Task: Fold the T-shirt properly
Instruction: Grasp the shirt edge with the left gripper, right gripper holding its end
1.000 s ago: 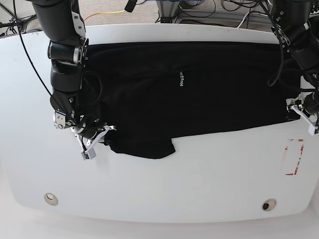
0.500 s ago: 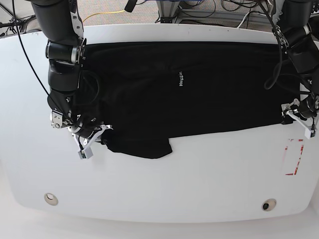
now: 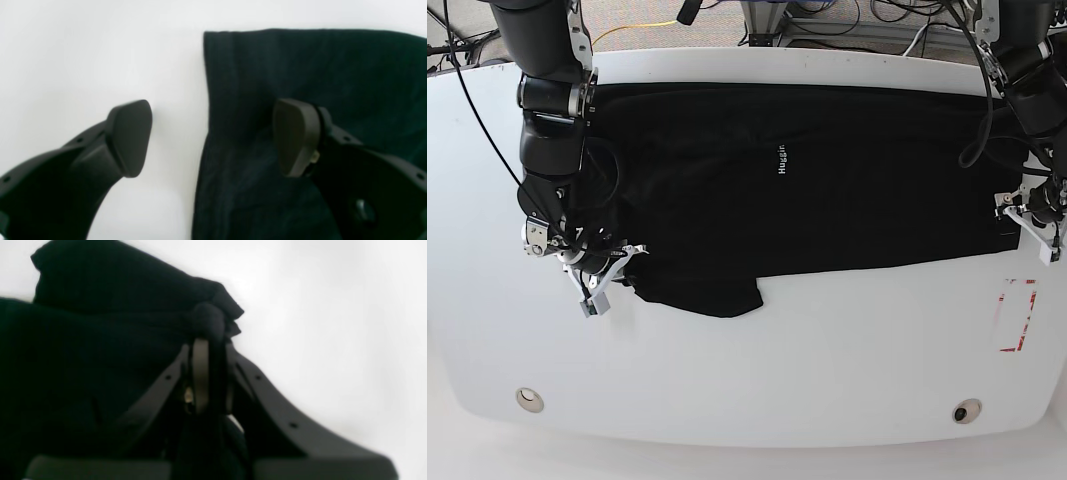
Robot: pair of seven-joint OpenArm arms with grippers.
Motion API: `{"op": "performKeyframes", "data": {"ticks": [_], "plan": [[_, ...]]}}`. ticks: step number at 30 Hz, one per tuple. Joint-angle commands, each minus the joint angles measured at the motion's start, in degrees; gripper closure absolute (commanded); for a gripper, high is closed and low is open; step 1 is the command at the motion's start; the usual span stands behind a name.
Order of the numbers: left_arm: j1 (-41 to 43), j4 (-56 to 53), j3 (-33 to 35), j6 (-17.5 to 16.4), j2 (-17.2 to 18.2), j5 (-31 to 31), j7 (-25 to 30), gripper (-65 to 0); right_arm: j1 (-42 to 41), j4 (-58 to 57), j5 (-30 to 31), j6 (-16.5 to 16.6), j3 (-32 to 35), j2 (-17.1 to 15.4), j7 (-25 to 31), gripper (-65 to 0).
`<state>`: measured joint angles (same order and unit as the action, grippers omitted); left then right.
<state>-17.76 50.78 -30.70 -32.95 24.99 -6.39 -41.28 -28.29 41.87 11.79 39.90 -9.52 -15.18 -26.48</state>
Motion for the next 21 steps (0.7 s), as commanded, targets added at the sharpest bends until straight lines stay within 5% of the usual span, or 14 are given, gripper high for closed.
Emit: {"op": "performKeyframes", "data": {"ticks": [1,12,15,19,21], "plan": [[-1.27,0.78,0.06,-0.06,0.63,-0.6,0.44,-53.5,-1.64,3.72,0.3,0.1,-0.11,-0.69,-2.49,0.0],[-5.23,-2.92,2.26,0.2,-2.09,-0.24,2.02,-51.7,-0.67,5.65,0.12,0.1,-0.11,-0.69,-3.89,0.0],[-5.93,-3.8,2.17,0.2,-2.09,-0.24,2.02,-37.9,-0.67,5.65,0.3,0.1,-0.11,-0.69,-4.07,0.0],[-5.93,-3.71,1.91,0.29,-2.27,-0.33,2.2,-3.5,-0.67,5.65,-0.06,0.1,-0.11,-0.78,-4.07,0.0],[-5.93,-3.71,1.82,0.82,-3.24,-0.42,2.9,0.0,-0.67,5.65,-0.06,0.1,-0.11,-0.78,-4.07,0.0]]}}
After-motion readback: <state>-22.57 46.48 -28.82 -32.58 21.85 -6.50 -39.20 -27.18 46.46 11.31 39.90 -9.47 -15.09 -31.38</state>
